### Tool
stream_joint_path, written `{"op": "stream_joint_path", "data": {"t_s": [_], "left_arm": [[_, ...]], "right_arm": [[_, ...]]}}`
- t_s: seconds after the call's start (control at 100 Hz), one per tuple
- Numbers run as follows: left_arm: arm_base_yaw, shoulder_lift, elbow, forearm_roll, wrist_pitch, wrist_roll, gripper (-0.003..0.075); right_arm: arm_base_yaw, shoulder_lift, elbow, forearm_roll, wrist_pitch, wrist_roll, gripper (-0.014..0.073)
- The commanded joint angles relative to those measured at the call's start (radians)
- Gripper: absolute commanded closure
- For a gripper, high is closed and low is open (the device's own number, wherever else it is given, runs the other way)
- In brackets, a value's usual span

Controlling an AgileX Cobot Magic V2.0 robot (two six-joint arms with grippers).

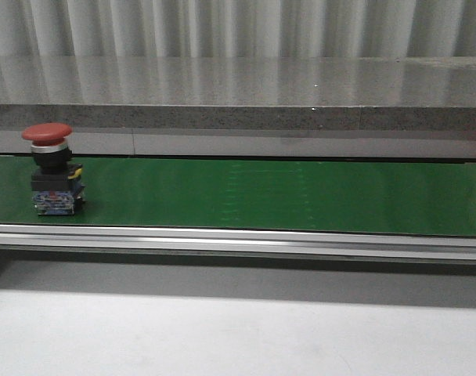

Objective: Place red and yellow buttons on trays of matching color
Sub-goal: 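Grasp another yellow button from the pile with the left gripper, then set the yellow button on the belt and release with the left gripper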

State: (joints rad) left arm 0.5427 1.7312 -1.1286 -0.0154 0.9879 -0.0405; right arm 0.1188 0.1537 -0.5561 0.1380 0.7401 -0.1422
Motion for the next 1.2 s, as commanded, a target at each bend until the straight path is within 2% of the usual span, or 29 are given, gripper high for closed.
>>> {"op": "stream_joint_path", "data": {"t_s": [0.0,0.08,0.25,0.39,0.64,0.76,0.98,1.19], "left_arm": [[0.002,-0.019,-0.024,-0.009,-0.026,-0.009,0.0190],[0.002,-0.014,-0.024,-0.009,-0.049,-0.009,0.0268],[0.002,-0.014,-0.024,-0.007,-0.071,-0.007,0.0543],[0.002,-0.048,-0.024,-0.005,-0.091,0.020,0.0666],[0.000,-0.207,-0.024,-0.029,-0.082,0.047,0.0682],[-0.043,-0.293,-0.024,-0.038,-0.082,0.052,0.0682],[-0.213,-0.378,-0.024,-0.046,-0.080,0.052,0.0682],[-0.391,-0.360,-0.024,-0.050,-0.074,0.052,0.0681]], "right_arm": [[-0.001,0.014,-0.021,0.003,-0.068,-0.008,0.0652],[-0.001,0.014,-0.021,0.003,-0.068,-0.008,0.0652],[-0.001,0.014,-0.021,0.003,-0.068,-0.008,0.0652],[-0.001,0.014,-0.021,0.003,-0.068,-0.008,0.0652],[-0.001,0.014,-0.021,0.003,-0.068,-0.008,0.0652],[-0.001,0.014,-0.021,0.003,-0.068,-0.008,0.0652],[-0.001,0.014,-0.021,0.003,-0.068,-0.008,0.0652],[-0.001,0.014,-0.021,0.003,-0.068,-0.008,0.0652]]}}
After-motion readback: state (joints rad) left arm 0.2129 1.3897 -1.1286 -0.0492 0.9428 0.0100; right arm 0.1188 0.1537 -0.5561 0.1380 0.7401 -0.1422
